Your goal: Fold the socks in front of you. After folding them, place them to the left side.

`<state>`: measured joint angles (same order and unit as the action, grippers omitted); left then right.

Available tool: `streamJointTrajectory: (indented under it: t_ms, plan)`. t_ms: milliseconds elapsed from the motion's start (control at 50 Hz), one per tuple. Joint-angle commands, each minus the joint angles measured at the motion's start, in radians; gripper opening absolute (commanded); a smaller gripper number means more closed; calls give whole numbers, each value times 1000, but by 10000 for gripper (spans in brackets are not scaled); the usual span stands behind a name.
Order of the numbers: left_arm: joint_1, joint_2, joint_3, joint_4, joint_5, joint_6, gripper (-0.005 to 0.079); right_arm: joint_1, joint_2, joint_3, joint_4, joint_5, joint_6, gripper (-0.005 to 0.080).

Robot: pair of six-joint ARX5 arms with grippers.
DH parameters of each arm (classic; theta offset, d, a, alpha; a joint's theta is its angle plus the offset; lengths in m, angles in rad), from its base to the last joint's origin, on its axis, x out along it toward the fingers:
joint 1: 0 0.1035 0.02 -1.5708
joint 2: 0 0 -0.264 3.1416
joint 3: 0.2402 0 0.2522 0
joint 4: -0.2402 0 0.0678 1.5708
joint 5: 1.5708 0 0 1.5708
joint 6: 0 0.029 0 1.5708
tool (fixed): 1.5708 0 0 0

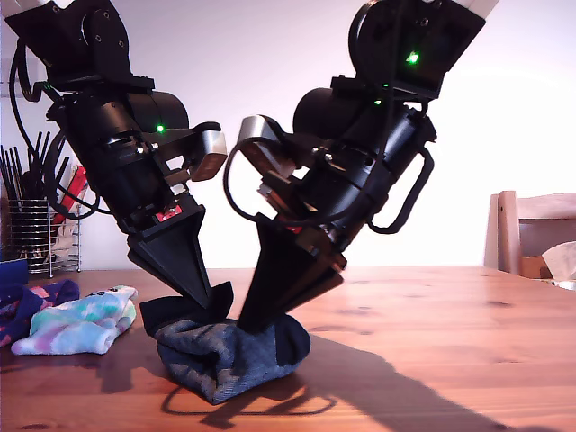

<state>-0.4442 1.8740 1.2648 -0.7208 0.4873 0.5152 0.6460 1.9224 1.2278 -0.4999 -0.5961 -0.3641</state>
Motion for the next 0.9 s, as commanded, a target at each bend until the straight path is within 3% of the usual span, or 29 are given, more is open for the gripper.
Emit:
streamJointTrajectory:
  t_ms: [0, 880]
  plan:
    - [1, 3, -16, 8, 3, 1, -20, 12, 13, 4, 19, -6, 0, -11]
    - [106, 12, -17, 17, -26, -3, -20, 35, 78, 3, -27, 4, -26, -11]
